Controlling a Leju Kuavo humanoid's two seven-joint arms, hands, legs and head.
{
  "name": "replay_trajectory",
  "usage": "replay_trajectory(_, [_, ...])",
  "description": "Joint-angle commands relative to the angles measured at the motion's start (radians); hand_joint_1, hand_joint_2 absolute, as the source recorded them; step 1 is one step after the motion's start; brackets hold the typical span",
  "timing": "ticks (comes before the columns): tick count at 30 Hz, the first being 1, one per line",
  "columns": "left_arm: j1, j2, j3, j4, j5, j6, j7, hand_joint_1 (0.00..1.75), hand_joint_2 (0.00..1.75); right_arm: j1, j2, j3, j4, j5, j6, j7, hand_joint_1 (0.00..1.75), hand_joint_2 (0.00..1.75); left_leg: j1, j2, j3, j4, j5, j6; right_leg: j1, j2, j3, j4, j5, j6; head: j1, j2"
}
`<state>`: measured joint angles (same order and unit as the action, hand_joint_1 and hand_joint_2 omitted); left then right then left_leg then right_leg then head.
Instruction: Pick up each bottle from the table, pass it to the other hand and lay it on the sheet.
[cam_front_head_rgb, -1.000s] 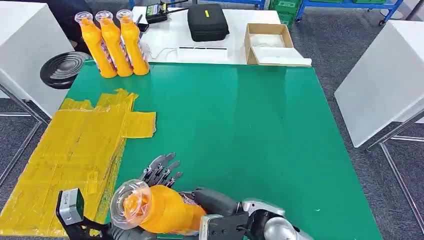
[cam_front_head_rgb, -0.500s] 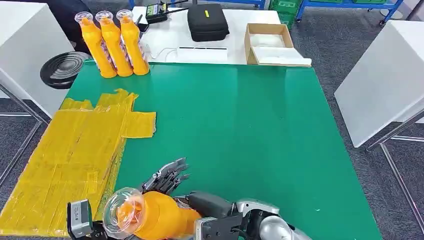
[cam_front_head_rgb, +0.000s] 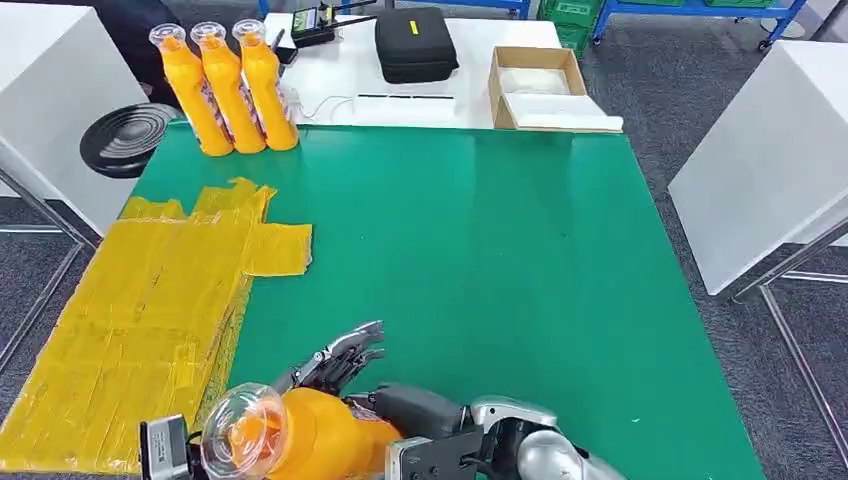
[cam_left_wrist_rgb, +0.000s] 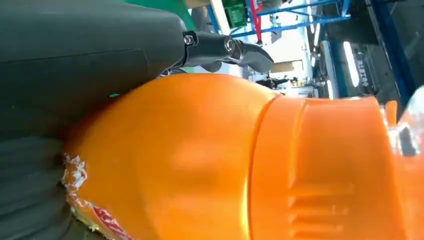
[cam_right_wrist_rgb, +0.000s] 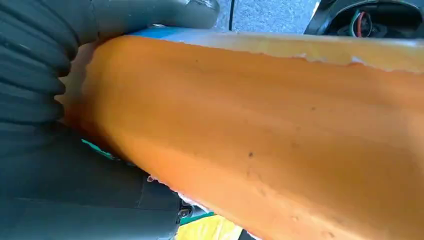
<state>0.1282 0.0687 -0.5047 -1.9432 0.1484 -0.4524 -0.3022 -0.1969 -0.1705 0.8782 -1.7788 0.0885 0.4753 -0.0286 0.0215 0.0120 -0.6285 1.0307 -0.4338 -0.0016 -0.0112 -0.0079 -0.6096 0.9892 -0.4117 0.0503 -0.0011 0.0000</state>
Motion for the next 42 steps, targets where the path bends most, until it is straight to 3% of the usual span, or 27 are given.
replay_trajectory(1, [-0.063,0.026,-0.052,0.049,0.006,-0.028,-0.045,1.75,1.75,-0.048,0.022,0.071,0.041,-0.005,0.029,-0.003,1.75,1.75,-0.001,-0.001,0.002,-0.001,0.001,0.001,0.0,0.0,0.002,0.0,0.0,-0.001,0.0,0.0])
replay_trajectory(20, [-0.054,-0.036,-0.01,0.059,0.008,-0.04,-0.051,1.75,1.75,-0.026,0.006,0.055,0.027,-0.002,-0.003,0.003,1.75,1.75,-0.001,-0.002,0.002,-0.001,0.0,0.001,-0.001,-0.001,0.002,0.0,0.0,-0.001,0.0,0.0])
replay_trajectory(25, [-0.007,0.013,0.013,0.05,-0.018,-0.006,-0.062,1.75,1.75,0.03,-0.036,0.014,0.02,0.109,-0.067,-0.05,1.75,1.75,-0.001,-0.002,0.003,-0.002,0.0,0.001,0.0,-0.001,0.003,-0.001,-0.001,-0.001,0.0,0.0])
replay_trajectory(26, [0.007,0.013,0.023,0.05,-0.047,0.011,-0.067,1.75,1.75,0.055,-0.087,0.005,-0.035,0.156,-0.103,-0.005,0.35,1.75,-0.001,-0.002,0.005,-0.003,0.0,0.001,-0.001,-0.001,0.005,-0.002,-0.001,-0.002,0.0,0.0])
replay_trajectory(27, [0.022,0.01,0.038,0.053,-0.07,0.024,-0.072,1.75,1.75,0.105,-0.12,-0.035,-0.085,0.154,-0.119,0.001,0.0,1.75,-0.001,-0.002,0.004,-0.002,0.0,0.001,-0.001,-0.001,0.004,-0.001,-0.001,-0.001,0.0,0.0])
replay_trajectory(29, [0.047,0.001,0.073,0.053,-0.15,0.081,-0.074,1.75,1.75,0.19,-0.149,-0.106,-0.137,0.188,-0.174,0.0,0.0,1.75,-0.001,-0.005,0.004,-0.002,0.0,0.002,-0.001,-0.004,0.005,-0.002,-0.002,-0.001,0.0,0.0])
replay_trajectory(30, [0.06,-0.005,0.1,0.055,-0.219,0.131,-0.063,1.75,1.75,0.248,-0.16,-0.157,-0.164,0.212,-0.212,-0.011,0.0,0.0,-0.001,-0.006,0.004,-0.002,0.0,0.001,-0.001,-0.005,0.005,-0.001,-0.002,-0.001,0.0,0.0])
replay_trajectory(32, [0.072,-0.006,0.121,0.054,-0.335,0.201,-0.073,1.75,1.75,0.31,-0.176,-0.206,-0.197,0.24,-0.237,-0.028,0.0,0.0,0.0,-0.006,0.001,-0.001,0.0,0.001,0.0,-0.006,0.002,-0.001,-0.002,-0.001,0.0,0.0])
replay_trajectory(42, [0.07,-0.011,0.121,0.05,-0.334,0.198,-0.073,1.75,1.75,0.305,-0.161,-0.205,-0.193,0.243,-0.234,-0.028,0.0,0.0,-0.001,-0.004,0.001,-0.001,0.0,0.001,-0.001,-0.004,0.001,0.0,-0.001,-0.002,0.0,0.0])
